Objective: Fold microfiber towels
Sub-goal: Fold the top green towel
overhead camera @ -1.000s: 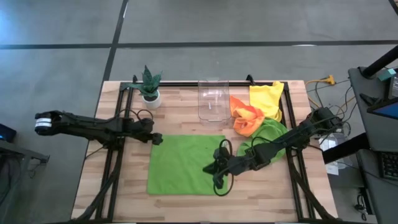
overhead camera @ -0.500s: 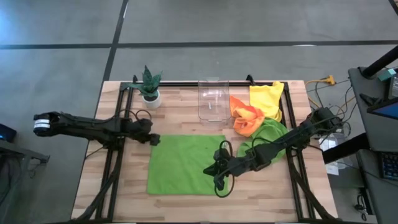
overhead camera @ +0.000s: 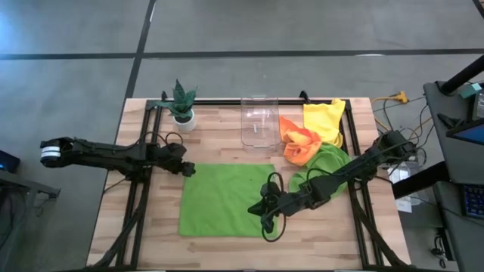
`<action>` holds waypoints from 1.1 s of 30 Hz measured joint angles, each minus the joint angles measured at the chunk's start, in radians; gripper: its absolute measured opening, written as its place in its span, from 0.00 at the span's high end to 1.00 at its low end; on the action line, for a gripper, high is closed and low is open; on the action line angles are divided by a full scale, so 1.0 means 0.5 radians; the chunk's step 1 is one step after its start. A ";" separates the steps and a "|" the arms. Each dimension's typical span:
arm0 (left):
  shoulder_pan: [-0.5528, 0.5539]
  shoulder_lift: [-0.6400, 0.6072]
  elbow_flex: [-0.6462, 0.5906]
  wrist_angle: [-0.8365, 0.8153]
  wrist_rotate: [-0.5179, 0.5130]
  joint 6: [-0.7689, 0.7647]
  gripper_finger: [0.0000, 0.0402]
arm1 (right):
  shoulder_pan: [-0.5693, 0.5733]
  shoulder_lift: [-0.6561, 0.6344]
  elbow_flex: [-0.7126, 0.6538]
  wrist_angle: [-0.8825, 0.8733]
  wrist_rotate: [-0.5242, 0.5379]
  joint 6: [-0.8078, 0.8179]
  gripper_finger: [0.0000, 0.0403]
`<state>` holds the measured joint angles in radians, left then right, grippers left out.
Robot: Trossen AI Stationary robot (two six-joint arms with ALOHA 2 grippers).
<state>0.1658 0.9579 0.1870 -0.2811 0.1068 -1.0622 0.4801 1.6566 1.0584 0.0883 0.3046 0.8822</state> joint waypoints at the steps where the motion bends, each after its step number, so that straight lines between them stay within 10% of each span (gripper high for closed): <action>1: 0.000 -0.007 0.000 -0.027 0.006 -0.001 0.65 | 0.001 0.000 0.000 0.001 0.000 0.000 0.94; 9: -0.003 -0.124 -0.013 -0.137 0.051 -0.011 0.98 | -0.046 -0.001 0.000 0.243 -0.089 -0.112 0.94; 33: -0.005 -0.255 0.345 0.074 0.036 -0.122 1.00 | -0.104 -0.002 0.301 -0.276 -0.146 -0.460 0.94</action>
<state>0.1635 0.8305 0.3597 -0.2442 0.1249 -1.1232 0.4280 1.6554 1.2087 -0.0497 0.2317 0.6521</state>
